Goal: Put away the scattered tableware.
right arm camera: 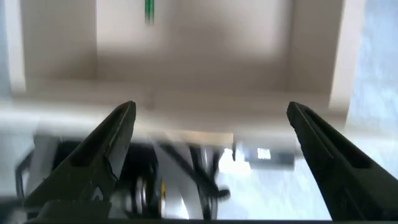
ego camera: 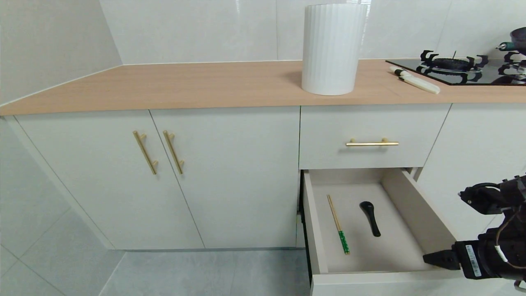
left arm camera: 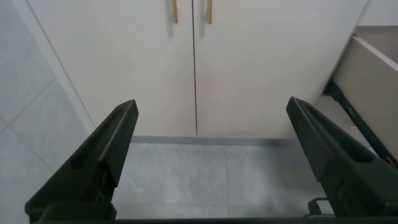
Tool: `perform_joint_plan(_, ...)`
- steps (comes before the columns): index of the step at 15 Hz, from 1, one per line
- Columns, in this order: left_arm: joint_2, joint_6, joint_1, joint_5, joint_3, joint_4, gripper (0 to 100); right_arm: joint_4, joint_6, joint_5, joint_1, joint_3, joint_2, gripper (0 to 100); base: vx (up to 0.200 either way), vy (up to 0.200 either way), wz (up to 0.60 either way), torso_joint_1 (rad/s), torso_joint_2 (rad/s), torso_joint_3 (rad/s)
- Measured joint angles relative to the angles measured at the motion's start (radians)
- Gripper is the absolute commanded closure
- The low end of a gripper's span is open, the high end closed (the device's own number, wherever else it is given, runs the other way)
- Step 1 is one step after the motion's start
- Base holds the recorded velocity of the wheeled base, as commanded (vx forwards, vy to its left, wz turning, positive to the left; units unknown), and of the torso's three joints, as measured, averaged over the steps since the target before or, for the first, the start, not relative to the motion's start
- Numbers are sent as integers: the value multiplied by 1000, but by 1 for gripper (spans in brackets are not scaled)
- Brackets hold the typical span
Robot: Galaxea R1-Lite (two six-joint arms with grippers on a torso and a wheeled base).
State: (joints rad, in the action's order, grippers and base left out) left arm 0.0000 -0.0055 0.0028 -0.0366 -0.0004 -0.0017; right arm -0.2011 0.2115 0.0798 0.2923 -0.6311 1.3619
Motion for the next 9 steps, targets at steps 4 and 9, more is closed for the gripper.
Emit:
perform_joint_plan(4, 0, 0, 0, 0, 0, 0, 0, -184, 9, -12, 92, -46, 15, 0, 0, 0, 0, 0, 0, 0)
perform_joint_plan(9, 0, 0, 0, 0, 0, 0, 0, -224, 26, -40, 169, -57, 53, 0, 0, 0, 0, 0, 0, 0)
